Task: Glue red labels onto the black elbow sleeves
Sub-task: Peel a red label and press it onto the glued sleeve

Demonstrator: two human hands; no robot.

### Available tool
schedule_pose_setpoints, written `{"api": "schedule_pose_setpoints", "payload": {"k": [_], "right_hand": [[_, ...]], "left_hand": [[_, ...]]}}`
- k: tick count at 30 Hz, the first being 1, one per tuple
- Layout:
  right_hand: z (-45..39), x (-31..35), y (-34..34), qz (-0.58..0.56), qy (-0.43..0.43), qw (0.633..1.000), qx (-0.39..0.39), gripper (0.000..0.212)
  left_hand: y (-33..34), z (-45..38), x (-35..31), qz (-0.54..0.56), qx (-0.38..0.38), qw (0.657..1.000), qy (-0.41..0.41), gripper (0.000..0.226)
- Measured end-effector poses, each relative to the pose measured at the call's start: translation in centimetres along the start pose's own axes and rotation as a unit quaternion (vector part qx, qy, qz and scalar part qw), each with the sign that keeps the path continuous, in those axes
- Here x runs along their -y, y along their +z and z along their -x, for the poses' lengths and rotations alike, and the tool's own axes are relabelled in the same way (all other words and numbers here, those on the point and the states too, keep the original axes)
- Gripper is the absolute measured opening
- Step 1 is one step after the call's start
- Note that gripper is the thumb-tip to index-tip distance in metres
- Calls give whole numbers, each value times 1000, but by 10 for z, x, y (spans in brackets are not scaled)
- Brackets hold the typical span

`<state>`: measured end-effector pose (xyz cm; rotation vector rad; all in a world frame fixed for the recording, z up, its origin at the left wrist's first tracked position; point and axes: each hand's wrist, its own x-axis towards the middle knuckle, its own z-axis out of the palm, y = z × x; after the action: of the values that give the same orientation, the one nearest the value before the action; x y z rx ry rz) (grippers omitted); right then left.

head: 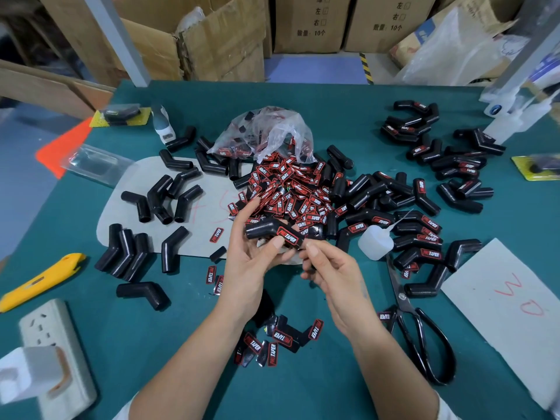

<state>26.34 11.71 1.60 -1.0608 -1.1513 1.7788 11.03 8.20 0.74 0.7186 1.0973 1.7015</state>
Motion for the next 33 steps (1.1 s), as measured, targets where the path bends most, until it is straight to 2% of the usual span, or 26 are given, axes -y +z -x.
{"api": "schedule_pose_setpoints", "payload": {"k": [2, 6, 14, 23, 29, 33], "right_hand": [[0, 0, 1, -32, 6, 999, 10, 16], [0, -4, 4, -41, -10, 999, 10, 35], [-1, -11, 5, -37, -38, 998, -39, 29], [-2, -10, 2, -45, -29, 998, -37, 13], [-3, -8, -1, -37, -35, 998, -34, 15], [-2, -7, -1, -29, -40, 998, -31, 12]], "left_hand": [[2, 2, 1, 6, 0, 1000, -9, 61], [7, 5, 2, 16, 2, 1000, -15, 52], [13, 9, 3, 16, 3, 1000, -9, 43], [11, 7, -1, 3, 7, 1000, -31, 36], [5, 1, -9, -69, 12, 997, -35, 32], [2, 1, -9, -76, 13, 996, -35, 30]]}}
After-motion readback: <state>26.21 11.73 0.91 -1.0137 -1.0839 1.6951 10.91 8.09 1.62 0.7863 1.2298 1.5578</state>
